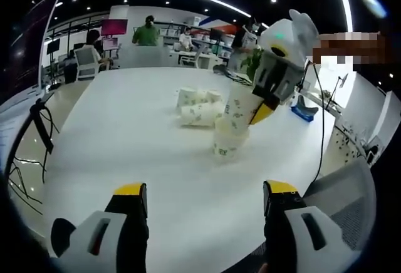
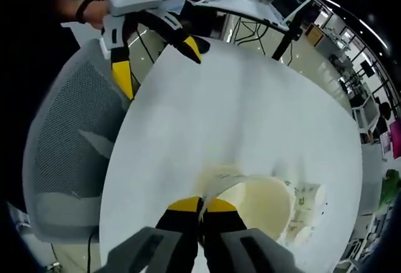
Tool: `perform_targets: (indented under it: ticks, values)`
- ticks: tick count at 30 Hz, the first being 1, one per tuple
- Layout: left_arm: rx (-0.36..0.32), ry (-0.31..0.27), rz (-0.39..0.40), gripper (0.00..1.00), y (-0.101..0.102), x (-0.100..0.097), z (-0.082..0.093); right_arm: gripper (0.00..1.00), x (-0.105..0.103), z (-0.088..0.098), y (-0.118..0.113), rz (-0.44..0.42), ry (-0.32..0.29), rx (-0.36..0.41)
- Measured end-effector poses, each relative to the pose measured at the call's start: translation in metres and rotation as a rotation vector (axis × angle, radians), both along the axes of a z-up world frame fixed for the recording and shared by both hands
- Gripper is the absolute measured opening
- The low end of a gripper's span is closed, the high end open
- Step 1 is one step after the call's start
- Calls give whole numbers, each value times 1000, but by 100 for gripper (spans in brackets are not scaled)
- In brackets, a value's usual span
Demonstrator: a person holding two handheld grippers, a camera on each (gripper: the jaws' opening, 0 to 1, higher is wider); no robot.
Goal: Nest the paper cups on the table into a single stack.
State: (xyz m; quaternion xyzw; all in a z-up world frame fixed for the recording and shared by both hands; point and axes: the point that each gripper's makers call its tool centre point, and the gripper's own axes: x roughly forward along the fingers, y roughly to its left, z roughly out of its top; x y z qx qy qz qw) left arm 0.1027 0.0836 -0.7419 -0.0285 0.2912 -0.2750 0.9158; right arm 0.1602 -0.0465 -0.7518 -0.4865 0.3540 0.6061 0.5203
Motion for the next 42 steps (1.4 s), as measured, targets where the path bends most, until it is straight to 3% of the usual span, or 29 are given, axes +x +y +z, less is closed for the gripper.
perform_targets:
  ticks: [19,36,42]
  values:
    - [-6,3,9,74,3,-1,-2,0,0,-12,-3,-25,25,-19]
    - [-3,5,4,74,3,-3,-2,4,-2,-6,0,-47,19,-4]
    - [0,1,-3,74,2,-2,-1,8,8,-1,-5,-160,26,61]
